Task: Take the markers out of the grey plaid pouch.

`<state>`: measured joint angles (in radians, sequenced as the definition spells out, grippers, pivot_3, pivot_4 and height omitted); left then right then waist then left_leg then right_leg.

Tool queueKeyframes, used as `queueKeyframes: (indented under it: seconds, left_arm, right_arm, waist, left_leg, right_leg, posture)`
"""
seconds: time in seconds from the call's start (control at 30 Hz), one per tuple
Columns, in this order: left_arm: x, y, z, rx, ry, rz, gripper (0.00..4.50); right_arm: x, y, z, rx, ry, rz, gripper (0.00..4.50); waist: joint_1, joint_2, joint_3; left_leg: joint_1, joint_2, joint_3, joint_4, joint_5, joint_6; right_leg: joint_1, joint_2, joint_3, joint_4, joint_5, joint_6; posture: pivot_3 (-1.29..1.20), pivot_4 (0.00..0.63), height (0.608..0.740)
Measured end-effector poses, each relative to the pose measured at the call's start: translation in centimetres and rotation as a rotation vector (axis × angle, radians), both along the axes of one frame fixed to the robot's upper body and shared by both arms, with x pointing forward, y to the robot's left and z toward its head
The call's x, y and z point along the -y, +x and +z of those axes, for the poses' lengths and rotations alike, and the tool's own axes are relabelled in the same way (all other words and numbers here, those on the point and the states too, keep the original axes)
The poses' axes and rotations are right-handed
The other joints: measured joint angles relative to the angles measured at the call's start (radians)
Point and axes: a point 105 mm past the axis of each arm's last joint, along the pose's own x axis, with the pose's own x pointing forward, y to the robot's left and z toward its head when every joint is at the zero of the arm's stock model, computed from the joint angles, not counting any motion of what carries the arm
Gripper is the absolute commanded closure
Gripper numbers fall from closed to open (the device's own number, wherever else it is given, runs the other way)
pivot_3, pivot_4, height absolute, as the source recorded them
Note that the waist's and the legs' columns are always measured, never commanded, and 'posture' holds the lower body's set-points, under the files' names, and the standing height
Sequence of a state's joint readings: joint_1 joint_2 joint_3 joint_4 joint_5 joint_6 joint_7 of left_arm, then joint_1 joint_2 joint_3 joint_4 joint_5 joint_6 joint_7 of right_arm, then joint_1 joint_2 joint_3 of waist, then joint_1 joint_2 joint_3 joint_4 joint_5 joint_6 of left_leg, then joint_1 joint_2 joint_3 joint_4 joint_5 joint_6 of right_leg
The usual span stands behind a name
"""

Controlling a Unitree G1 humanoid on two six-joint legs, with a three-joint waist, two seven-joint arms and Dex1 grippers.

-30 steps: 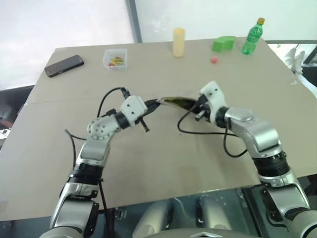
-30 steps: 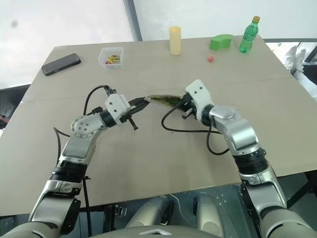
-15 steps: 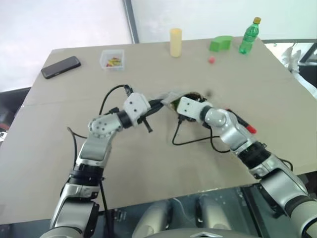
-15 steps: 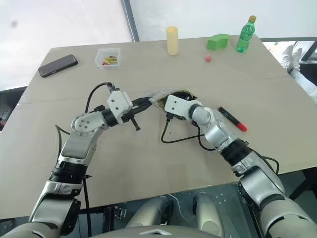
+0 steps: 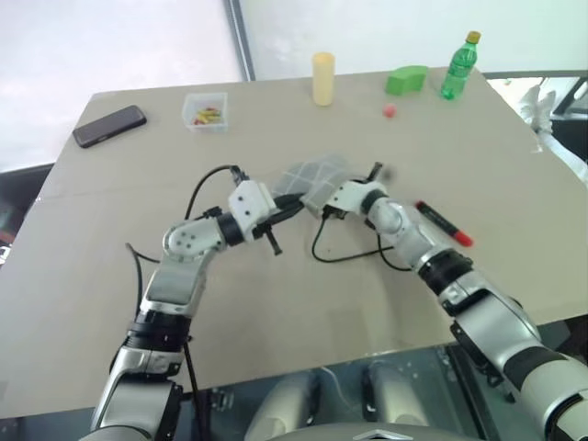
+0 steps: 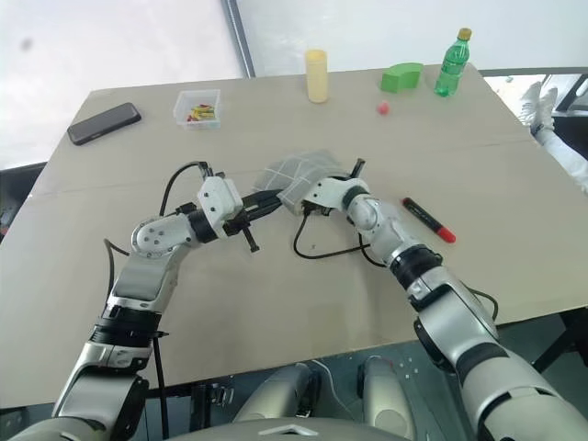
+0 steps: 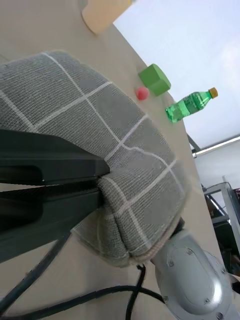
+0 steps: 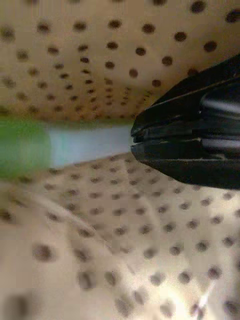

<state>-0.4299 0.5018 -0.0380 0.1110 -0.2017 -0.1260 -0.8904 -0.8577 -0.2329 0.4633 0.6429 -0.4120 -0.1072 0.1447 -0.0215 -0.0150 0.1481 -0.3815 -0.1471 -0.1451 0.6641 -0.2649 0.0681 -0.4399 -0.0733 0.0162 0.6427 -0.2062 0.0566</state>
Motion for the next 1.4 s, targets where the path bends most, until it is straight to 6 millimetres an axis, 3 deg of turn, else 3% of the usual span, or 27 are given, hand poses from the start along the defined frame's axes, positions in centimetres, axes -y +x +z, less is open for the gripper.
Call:
queueKeyframes:
  seconds: [0.2, 0.33, 0.5, 0.53, 0.63, 0.73, 0.83, 1.0, 1.2, 1.4]
  left_arm:
    - [-2.7, 2.5, -1.4, -0.056, -0.011, 0.157, 4.5]
    - [-2.5, 3.1, -1.0, -0.033, -0.021, 0.155, 4.5]
    - [-2.0, 3.1, -1.5, -0.037, -0.037, 0.139, 4.5]
    - [-1.9, 3.0, -1.5, -0.038, -0.045, 0.131, 4.5]
    - [-1.7, 2.9, -1.4, -0.045, -0.055, 0.107, 4.5]
    - [-0.9, 2.5, -1.5, -0.053, -0.072, 0.063, 4.5]
    - [-0.7, 2.4, -1.3, -0.05, -0.071, 0.047, 4.5]
    - [-0.2, 2.0, -0.6, -0.03, -0.068, 0.019, 4.5]
    - [0.4, 1.6, 0.0, -0.02, -0.062, -0.002, 4.5]
    - [2.1, 0.6, -0.3, -0.052, -0.043, -0.068, 4.5]
  right_arm:
    - [1.5, -4.2, 2.9, -0.078, 0.114, 0.148, 4.48]
    - [2.1, -7.0, 5.8, -0.149, 0.207, 0.222, 4.48]
    - [4.7, -8.1, 7.5, -0.192, 0.218, 0.175, 4.48]
    - [5.6, -7.9, 7.1, -0.194, 0.167, 0.136, 4.48]
    - [6.3, -6.9, 5.6, -0.222, 0.085, 0.079, 3.58]
    - [4.5, -5.4, 2.7, -0.275, 0.001, 0.083, 2.17]
    - [2.5, -4.4, 1.4, -0.301, -0.003, 0.107, 2.17]
    - [0.7, -3.8, 1.1, -0.32, 0.017, 0.139, 2.17]
    - [1.3, -3.1, 0.2, -0.319, -0.012, 0.107, 2.17]
    - [1.9, -0.7, -1.7, -0.186, -0.233, 0.05, 2.17]
  waist:
    - [0.006, 0.0, 0.0]
    - [0.008, 0.0, 0.0]
    - [0.013, 0.0, 0.0]
    - [0.014, 0.0, 0.0]
    - [0.008, -0.001, 0.0]
    - [0.002, -0.001, 0.0]
    - [0.003, 0.0, 0.0]
    - [0.011, -0.001, 0.0]
    - [0.007, -0.001, 0.0]
    - [0.002, -0.001, 0.0]
  left_leg:
    - [-0.001, 0.001, 0.0, 0.001, 0.0, 0.0]
    - [-0.001, 0.001, -0.001, 0.001, 0.0, 0.0]
    - [-0.001, 0.001, -0.001, 0.001, 0.0, 0.0]
    - [-0.001, 0.001, 0.0, 0.001, 0.0, 0.0]
    - [0.0, 0.001, 0.0, 0.001, 0.0, 0.0]
    - [0.0, 0.003, 0.002, 0.001, 0.0, -0.001]
    - [-0.001, 0.004, 0.001, 0.001, 0.0, -0.001]
    - [-0.002, 0.003, 0.0, 0.001, 0.0, -0.001]
    - [-0.001, 0.003, 0.0, 0.001, 0.0, -0.001]
    - [0.0, 0.005, 0.001, 0.001, 0.001, -0.003]
  right_leg:
    - [0.0, 0.0, 0.0, 0.0, 0.0, -0.001]
    - [0.0, -0.001, 0.0, 0.0, 0.001, -0.001]
    - [0.0, -0.003, 0.0, -0.001, 0.001, -0.002]
    - [0.0, -0.004, 0.0, -0.001, 0.001, -0.002]
    - [0.001, -0.004, 0.0, 0.0, 0.001, -0.002]
    - [0.0, -0.003, 0.001, 0.001, 0.002, -0.003]
    - [-0.001, -0.002, 0.001, 0.0, 0.002, -0.003]
    - [0.0, -0.002, 0.0, -0.002, 0.002, -0.003]
    - [0.0, -0.001, 0.001, -0.001, 0.002, -0.003]
    - [0.0, 0.0, 0.001, 0.0, 0.003, -0.005]
  posture:
    - [0.0, 0.15, 0.74]
    - [0.0, 0.15, 0.74]
    - [0.0, 0.15, 0.74]
    - [0.0, 0.15, 0.74]
    - [0.0, 0.15, 0.74]
    - [0.0, 0.15, 0.74]
    - [0.0, 0.15, 0.74]
    - [0.0, 0.15, 0.74]
    - [0.0, 0.15, 0.74]
    - [0.0, 0.15, 0.74]
